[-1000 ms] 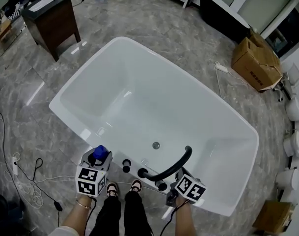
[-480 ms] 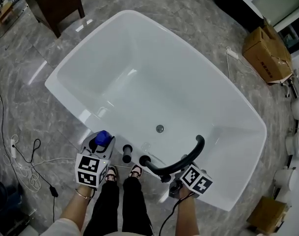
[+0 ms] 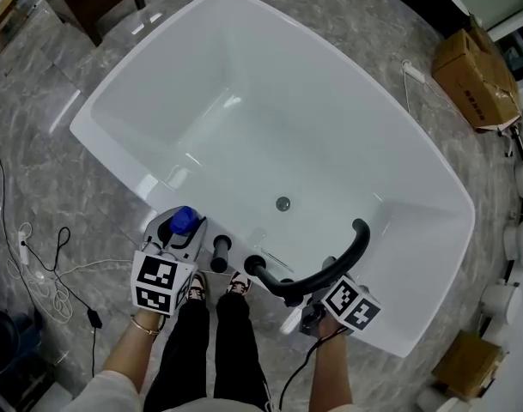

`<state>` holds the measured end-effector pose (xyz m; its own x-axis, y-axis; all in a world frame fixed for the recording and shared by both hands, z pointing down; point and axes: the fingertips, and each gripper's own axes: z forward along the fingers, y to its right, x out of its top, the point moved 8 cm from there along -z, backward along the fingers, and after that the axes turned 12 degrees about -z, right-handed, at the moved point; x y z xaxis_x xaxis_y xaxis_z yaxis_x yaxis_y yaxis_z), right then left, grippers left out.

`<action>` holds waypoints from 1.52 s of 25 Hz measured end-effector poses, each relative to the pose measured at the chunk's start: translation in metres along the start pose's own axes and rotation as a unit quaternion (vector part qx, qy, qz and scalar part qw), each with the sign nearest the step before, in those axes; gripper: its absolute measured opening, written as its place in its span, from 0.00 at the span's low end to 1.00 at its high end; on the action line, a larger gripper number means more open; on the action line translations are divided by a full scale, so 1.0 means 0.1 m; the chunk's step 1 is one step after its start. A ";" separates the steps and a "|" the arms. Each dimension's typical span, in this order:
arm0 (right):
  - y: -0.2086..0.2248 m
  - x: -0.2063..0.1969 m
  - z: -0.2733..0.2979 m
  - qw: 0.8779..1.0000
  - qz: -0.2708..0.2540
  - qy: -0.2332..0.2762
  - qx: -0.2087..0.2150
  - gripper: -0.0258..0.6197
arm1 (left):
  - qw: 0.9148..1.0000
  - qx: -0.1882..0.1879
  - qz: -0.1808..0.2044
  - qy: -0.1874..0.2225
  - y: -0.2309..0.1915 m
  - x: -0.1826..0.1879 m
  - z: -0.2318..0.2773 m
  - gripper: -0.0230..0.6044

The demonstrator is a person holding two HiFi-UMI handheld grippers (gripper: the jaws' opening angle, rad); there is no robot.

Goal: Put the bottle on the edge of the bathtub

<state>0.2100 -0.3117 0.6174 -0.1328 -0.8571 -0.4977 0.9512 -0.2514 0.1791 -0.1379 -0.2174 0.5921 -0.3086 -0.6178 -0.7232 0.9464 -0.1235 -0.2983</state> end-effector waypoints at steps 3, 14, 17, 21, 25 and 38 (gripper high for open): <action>0.02 -0.01 0.00 1.000 0.002 0.001 -0.001 0.08 | 1.000 -0.002 0.003 -0.001 0.02 -0.02 0.02 0.31; 0.09 0.07 0.00 1.000 0.001 0.006 -0.007 0.08 | 0.999 -0.018 0.022 0.017 0.01 -0.07 0.07 0.31; 0.09 0.06 0.01 1.000 0.008 0.009 -0.007 0.08 | 0.999 -0.021 0.026 0.024 -0.01 -0.08 0.05 0.31; 0.11 0.05 -0.01 1.000 0.012 0.009 -0.011 0.08 | 0.999 -0.028 0.034 0.027 0.01 -0.10 0.05 0.31; 0.11 0.03 -0.02 1.000 0.016 0.011 -0.016 0.08 | 0.998 -0.036 0.037 0.033 0.00 -0.12 0.02 0.31; 0.11 -0.02 -0.04 0.999 0.021 0.016 -0.024 0.08 | 0.998 -0.039 0.033 0.033 0.00 -0.14 -0.02 0.31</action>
<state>0.2215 -0.3106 0.6168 -0.0854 -0.8516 -0.5171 0.9678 -0.1942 0.1601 -0.1335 -0.2070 0.6010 -0.2537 -0.5691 -0.7821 0.9556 -0.0222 -0.2939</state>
